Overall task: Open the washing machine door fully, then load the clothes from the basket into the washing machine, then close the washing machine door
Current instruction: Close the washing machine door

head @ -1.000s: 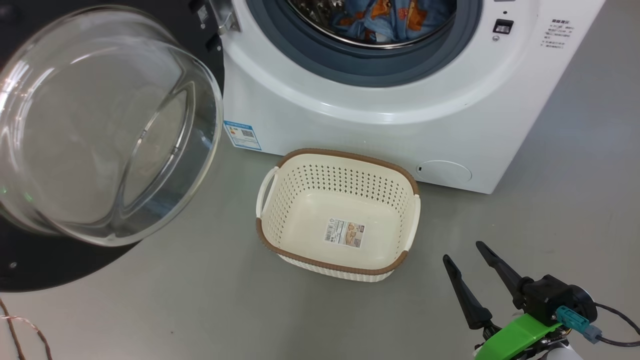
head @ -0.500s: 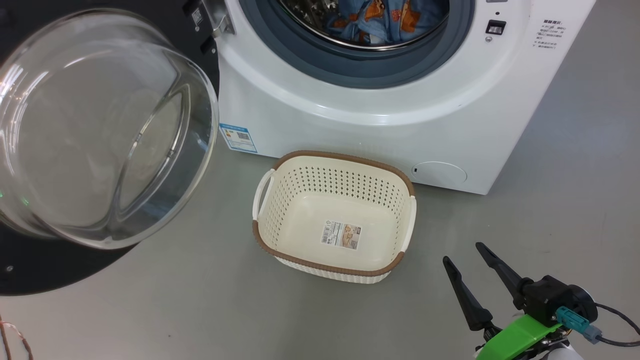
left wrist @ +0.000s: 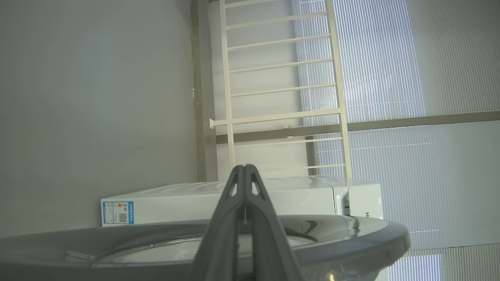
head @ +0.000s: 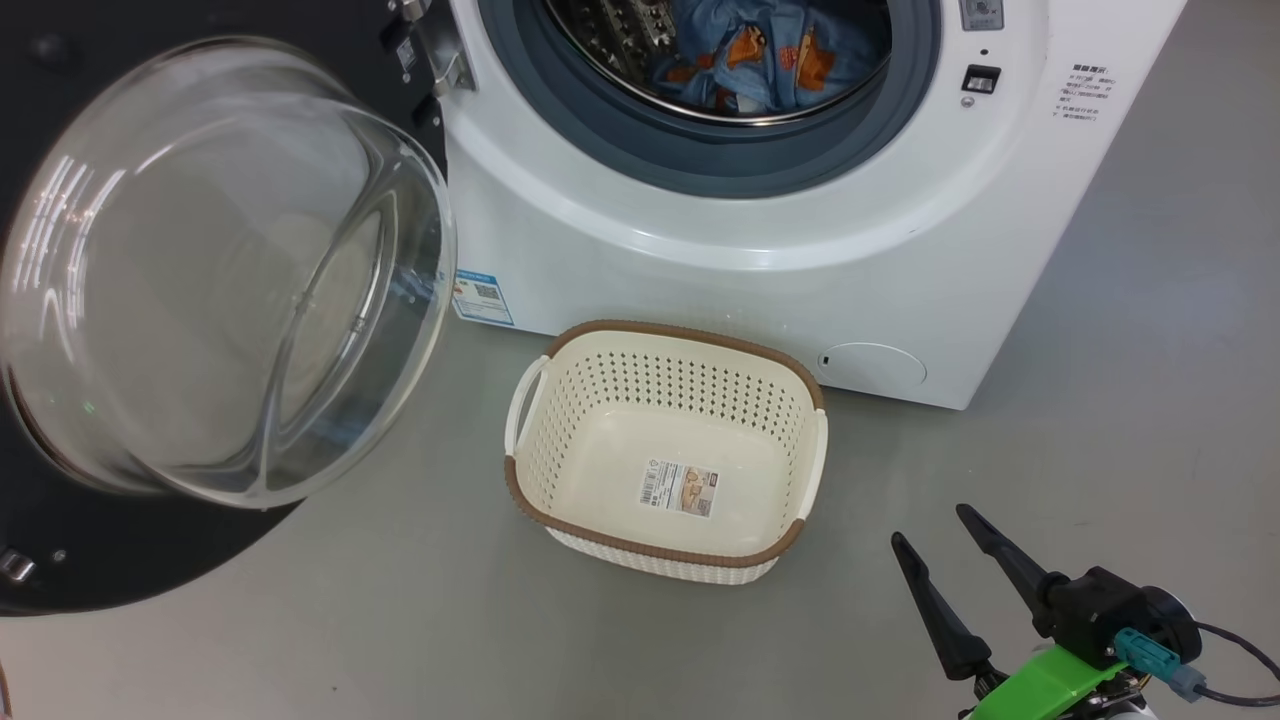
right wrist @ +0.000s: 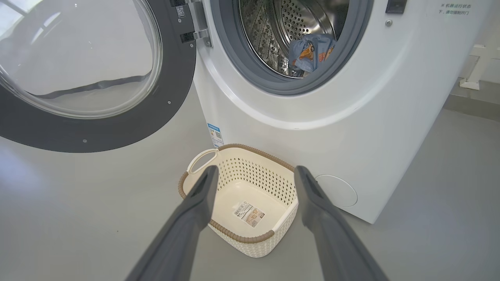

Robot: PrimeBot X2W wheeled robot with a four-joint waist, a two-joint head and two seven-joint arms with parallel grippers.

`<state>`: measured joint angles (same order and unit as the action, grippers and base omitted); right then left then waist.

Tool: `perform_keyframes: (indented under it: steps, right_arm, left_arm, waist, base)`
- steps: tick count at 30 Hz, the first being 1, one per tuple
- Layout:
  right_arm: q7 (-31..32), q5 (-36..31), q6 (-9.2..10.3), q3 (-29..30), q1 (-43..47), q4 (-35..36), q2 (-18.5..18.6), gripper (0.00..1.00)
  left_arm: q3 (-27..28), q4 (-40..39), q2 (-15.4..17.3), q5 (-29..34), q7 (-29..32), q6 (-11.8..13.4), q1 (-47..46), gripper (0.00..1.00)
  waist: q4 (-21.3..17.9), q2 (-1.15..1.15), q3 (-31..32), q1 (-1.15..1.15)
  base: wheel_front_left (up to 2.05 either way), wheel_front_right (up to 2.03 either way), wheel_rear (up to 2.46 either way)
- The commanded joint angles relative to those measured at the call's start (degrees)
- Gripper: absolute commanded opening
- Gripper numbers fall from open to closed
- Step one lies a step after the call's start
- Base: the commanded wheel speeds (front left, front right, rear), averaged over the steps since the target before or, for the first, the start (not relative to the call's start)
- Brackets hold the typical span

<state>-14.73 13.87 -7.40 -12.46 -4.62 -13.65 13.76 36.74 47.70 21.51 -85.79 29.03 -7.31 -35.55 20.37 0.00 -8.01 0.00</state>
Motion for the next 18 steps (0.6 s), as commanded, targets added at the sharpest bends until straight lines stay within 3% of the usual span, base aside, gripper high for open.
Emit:
perform_keyframes:
  steps: [1,18]
  right_arm:
    - [-0.3,0.4,-0.09,-1.4,0.1,1.2,0.4,1.0]
    - [-0.3,0.2,-0.09,0.1,0.9,1.5,-0.4,1.0]
  left_arm:
    - [-0.5,-1.8,1.2,-0.5,2.0,-0.2,0.9,0.0]
    - [-4.3,-15.2,-4.2,-4.1,15.9,-0.2,9.1,0.0]
  waist:
    - [-0.1,0.0,0.1,0.0]
    - [0.0,0.0,0.9,0.0]
  base:
    - [0.0,0.0,0.0]
    - [0.0,0.0,0.0]
